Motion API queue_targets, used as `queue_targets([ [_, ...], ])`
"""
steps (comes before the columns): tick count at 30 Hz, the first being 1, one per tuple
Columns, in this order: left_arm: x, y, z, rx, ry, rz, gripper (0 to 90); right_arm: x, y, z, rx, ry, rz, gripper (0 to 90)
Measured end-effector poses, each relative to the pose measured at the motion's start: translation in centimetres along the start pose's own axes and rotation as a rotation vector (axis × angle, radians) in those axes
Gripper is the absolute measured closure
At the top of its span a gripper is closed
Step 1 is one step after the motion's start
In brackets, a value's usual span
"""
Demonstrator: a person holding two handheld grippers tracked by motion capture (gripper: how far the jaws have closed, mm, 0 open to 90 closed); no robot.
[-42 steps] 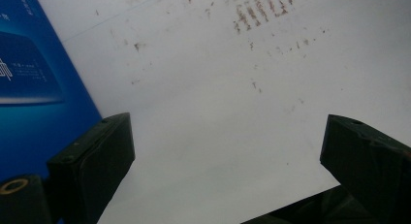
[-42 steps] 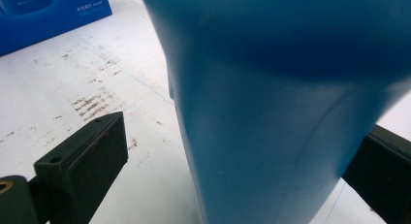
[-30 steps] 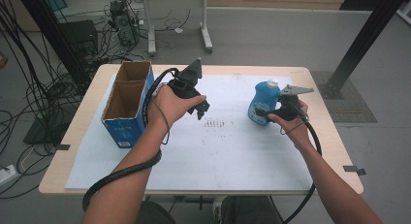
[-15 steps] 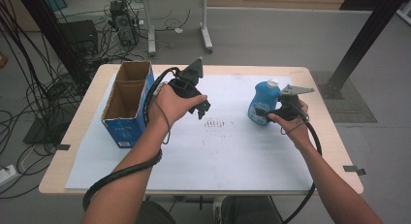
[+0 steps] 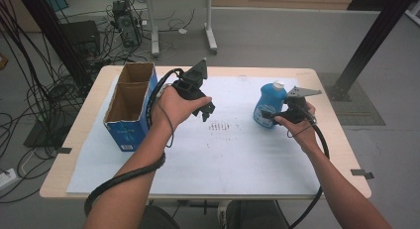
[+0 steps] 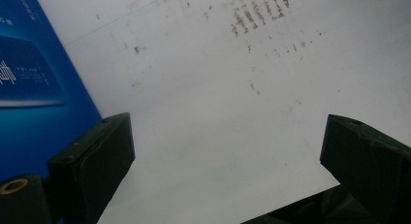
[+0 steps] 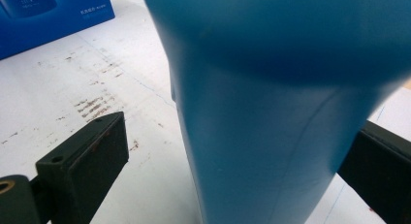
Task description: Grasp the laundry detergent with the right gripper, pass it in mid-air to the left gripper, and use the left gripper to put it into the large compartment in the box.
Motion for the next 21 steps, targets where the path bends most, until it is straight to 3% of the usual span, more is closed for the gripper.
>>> queue_targets([
  [21, 0.00, 0.02, 0.02, 0.000, 0.004, -0.002, 5.8, -0.12, -0.07, 0.12, 0.001, 0.004, -0.002, 2.7],
])
Point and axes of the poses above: each handheld gripper's, and its own axes: z roughly forward along the jaws, x roughly out of its top, y roughly to its right, the point moved 9 cm from there along z, roughly forward along the jaws, and after that the axes turned 4 degrees about -z, right-handed, at the moved point
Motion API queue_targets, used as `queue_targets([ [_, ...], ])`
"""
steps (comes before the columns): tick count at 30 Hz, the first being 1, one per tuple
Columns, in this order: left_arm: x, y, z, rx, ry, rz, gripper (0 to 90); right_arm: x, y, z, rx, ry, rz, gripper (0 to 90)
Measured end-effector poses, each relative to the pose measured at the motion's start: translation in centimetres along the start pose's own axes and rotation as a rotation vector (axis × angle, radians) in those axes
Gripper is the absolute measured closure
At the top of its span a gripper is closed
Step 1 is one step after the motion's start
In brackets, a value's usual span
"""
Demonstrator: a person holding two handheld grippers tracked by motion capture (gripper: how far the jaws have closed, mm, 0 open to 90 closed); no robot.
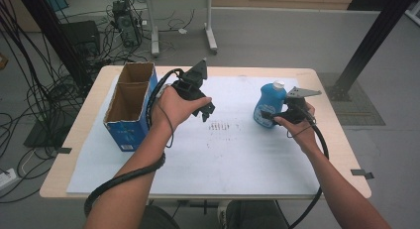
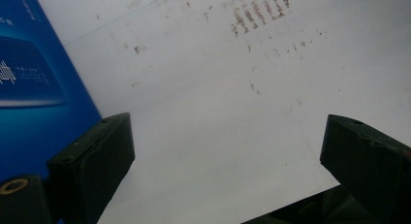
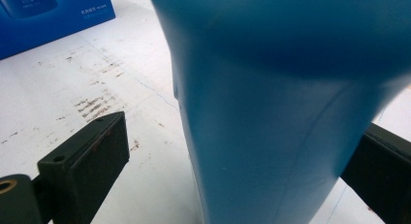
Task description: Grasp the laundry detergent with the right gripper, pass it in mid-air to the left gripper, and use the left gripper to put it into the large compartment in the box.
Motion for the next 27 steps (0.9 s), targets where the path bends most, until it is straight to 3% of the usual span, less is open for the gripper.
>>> queue_targets([
  [27, -0.01, 0.05, -0.03, -0.001, 0.002, 0.002, 5.8, 0.07, -0.04, -0.02, -0.003, 0.002, -0.006, 3.6],
])
Point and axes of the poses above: each handheld gripper's, and its own axes: z roughly forward along the jaws, x roughly out of its top, y roughly to its right, the point moved 9 cm from there along z, roughly forward along the jaws, and after that the axes turned 4 degrees about -z, right-handed, at the moved point
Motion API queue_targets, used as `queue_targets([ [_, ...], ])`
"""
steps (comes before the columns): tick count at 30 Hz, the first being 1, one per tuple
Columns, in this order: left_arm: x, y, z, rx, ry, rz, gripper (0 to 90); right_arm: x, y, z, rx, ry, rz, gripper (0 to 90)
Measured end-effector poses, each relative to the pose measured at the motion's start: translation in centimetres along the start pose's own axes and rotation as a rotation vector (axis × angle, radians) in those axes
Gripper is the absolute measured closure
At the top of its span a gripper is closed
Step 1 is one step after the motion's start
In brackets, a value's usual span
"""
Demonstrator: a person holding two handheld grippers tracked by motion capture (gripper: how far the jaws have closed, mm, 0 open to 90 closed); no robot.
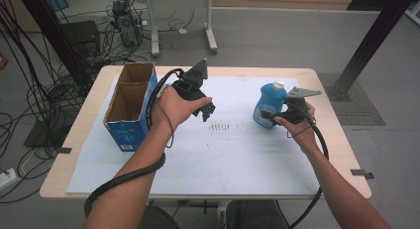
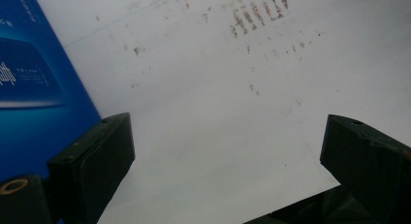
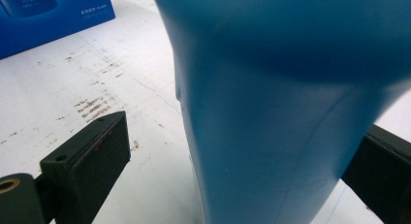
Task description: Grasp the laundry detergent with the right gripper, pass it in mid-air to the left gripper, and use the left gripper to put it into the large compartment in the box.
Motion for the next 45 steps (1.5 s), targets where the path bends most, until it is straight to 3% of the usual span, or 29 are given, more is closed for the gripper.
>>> queue_targets([
  [7, -0.11, -0.11, 0.02, 0.001, 0.000, -0.001, 5.8, -0.01, 0.01, 0.11, -0.002, -0.003, -0.014, 8.9],
  [30, -0.18, -0.16, -0.04, 0.016, -0.009, 0.012, 5.8, -0.18, 0.56, 0.42, -0.026, -0.013, -0.051, 38.3],
  [45, 0.07, 0.05, -0.23, 0.017, -0.004, 0.018, 5.8, -0.22, 0.66, 0.40, -0.022, -0.015, -0.049, 41.3],
])
Point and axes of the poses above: each handheld gripper's, and its own axes: z roughly forward along the jaws, x roughly out of its top, y roughly to its right, the point moved 9 cm from there along z, roughly forward along the jaws, and after that the axes turned 4 degrees about -z, right-handed, at the moved point
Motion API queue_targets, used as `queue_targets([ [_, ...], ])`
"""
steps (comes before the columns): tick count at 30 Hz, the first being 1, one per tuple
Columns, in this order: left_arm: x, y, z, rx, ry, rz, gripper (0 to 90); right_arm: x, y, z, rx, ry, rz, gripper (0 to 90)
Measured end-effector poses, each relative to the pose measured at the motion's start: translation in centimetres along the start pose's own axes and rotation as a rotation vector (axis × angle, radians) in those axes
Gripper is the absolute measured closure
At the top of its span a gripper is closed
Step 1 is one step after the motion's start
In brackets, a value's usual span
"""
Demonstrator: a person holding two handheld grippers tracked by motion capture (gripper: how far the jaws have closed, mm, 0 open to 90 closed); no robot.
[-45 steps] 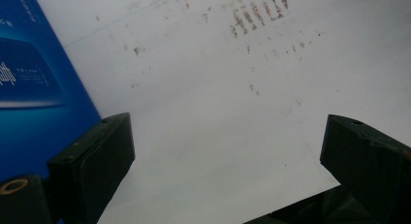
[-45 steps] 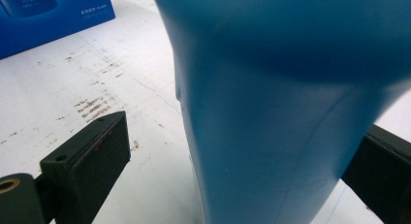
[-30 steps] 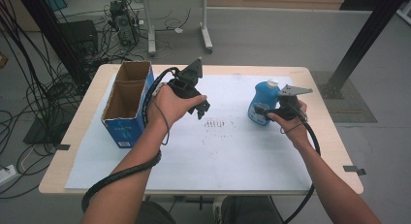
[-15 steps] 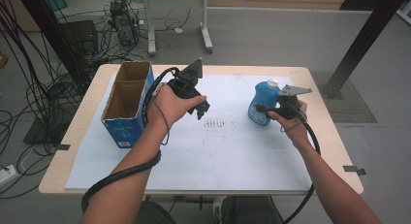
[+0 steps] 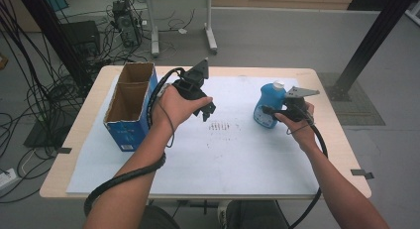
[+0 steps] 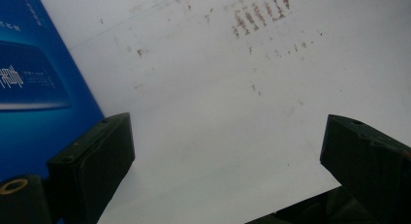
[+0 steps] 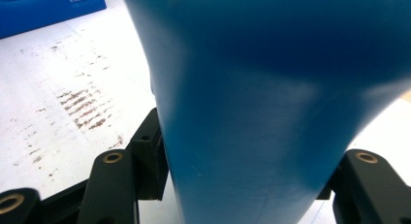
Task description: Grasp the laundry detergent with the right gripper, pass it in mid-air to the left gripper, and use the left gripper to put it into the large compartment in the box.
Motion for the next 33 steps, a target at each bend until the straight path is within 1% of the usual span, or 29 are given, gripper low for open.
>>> queue_targets([
  [13, -0.10, -0.02, 0.06, -0.002, 0.000, -0.002, 5.8, 0.01, -0.01, 0.00, -0.001, -0.001, 0.001, 41.6],
  [25, -0.09, 0.05, -0.07, -0.001, 0.010, -0.005, 5.8, 0.01, -0.03, -0.01, -0.003, -0.002, 0.000, 41.7],
  [27, -0.16, 0.00, -0.05, 0.002, 0.007, 0.003, 5.8, 0.01, -0.03, -0.01, -0.001, -0.003, -0.003, 41.7],
  [33, -0.23, -0.02, -0.08, 0.006, 0.005, 0.004, 5.8, 0.01, -0.04, -0.02, -0.004, -0.004, -0.004, 41.7],
])
Point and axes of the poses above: each handheld gripper's, and its own axes: z roughly forward along the jaws, x roughly out of its top, y roughly to its right, the point moved 9 cm from there along z, roughly forward along the jaws, and after that the axes turned 4 degrees about -z, right-handed, at the moved point
